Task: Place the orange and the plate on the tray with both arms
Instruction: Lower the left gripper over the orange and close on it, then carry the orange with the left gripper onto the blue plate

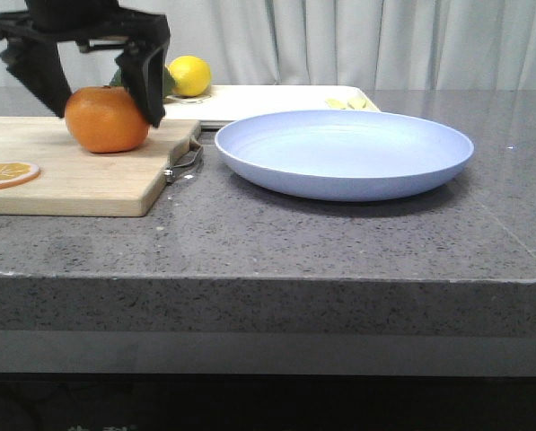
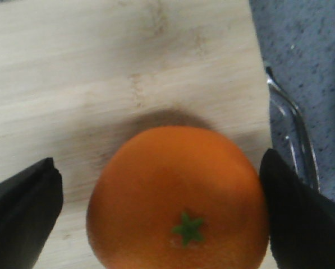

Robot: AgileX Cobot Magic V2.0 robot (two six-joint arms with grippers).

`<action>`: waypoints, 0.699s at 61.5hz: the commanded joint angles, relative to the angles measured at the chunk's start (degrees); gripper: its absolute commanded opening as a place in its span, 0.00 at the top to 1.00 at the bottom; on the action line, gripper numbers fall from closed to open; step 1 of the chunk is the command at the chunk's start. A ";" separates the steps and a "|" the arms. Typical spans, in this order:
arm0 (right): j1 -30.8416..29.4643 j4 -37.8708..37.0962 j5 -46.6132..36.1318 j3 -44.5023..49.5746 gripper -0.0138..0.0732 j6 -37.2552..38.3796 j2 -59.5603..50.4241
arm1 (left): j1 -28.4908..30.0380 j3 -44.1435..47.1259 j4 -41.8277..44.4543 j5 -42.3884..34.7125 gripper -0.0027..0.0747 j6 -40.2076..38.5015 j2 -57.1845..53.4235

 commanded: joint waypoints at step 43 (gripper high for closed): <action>-0.43 0.06 -4.61 -1.97 0.10 -0.10 0.48 | -1.04 -6.27 0.00 2.49 0.67 -0.01 -2.30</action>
